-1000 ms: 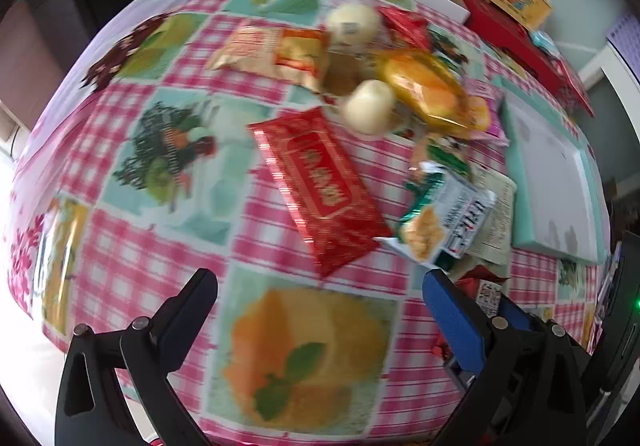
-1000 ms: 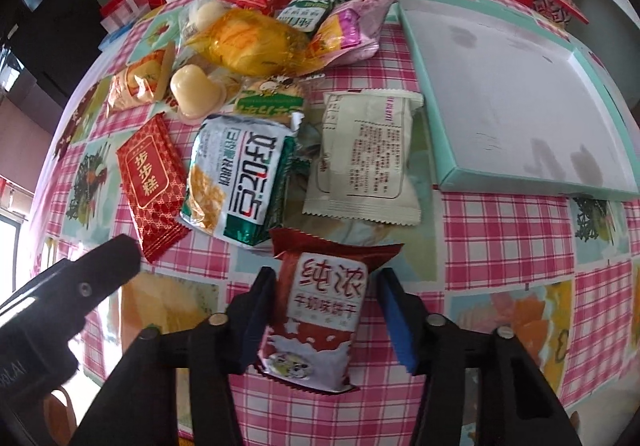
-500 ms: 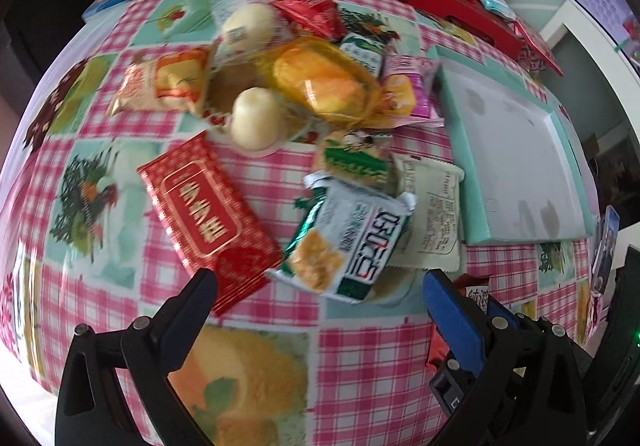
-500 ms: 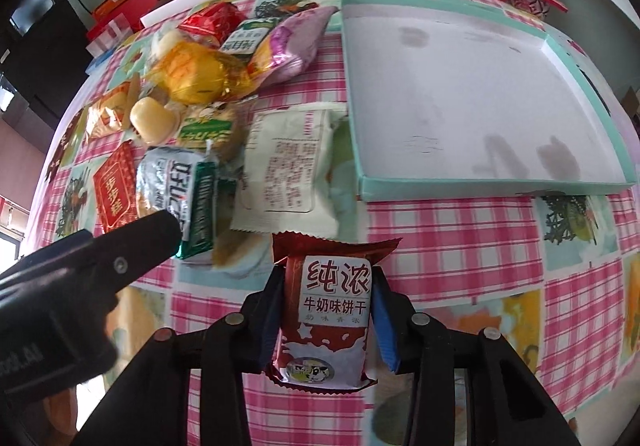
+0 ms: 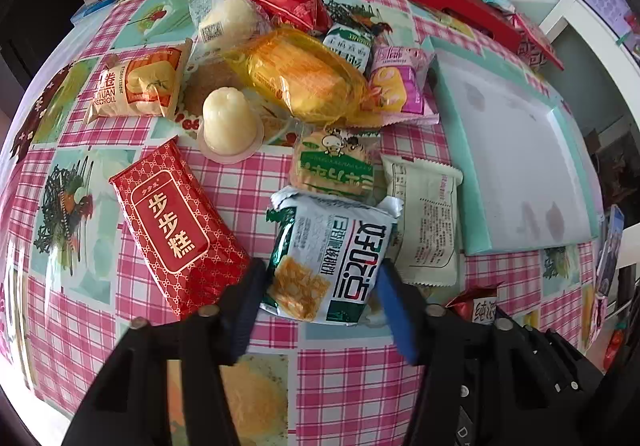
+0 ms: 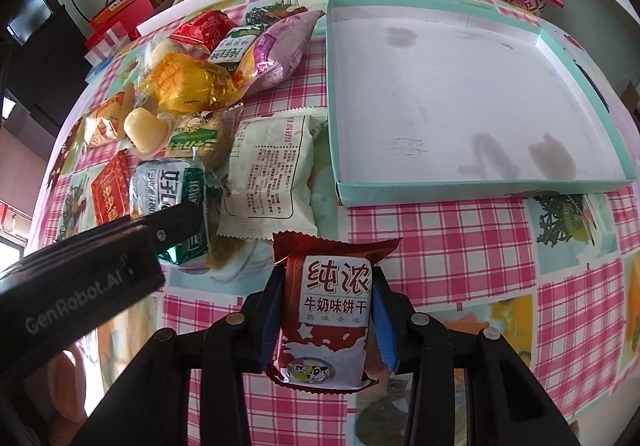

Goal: Organize snacks
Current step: 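Carry both held packets over the teal-rimmed tray and open both tools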

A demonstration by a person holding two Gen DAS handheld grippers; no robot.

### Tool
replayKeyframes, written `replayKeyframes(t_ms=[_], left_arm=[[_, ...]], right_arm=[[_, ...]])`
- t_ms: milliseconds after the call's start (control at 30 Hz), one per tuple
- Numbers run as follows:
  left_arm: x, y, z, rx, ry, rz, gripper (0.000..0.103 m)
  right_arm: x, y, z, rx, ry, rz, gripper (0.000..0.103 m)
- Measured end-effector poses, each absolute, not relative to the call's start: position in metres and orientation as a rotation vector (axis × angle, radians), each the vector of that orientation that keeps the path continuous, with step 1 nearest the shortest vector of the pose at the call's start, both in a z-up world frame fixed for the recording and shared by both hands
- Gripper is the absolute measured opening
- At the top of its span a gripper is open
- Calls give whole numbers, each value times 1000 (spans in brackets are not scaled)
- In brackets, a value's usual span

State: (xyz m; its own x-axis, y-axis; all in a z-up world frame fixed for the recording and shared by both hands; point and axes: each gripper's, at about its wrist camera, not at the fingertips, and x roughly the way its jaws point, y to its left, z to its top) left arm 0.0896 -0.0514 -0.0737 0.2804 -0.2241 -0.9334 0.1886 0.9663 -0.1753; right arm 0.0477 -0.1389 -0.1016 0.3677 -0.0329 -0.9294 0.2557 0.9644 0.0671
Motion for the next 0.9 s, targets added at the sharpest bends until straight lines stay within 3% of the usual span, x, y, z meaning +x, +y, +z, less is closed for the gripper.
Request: replayKeyframes(t_ms=[267,900], left_arm=[[80,-37,-67,-72,1230,-273,49],[97,-56,14,-170,1076,-384,49]], right_arm=[[24,-150,-80,228,1154,-164,42],[35,-211,6,298,908,-266,42]])
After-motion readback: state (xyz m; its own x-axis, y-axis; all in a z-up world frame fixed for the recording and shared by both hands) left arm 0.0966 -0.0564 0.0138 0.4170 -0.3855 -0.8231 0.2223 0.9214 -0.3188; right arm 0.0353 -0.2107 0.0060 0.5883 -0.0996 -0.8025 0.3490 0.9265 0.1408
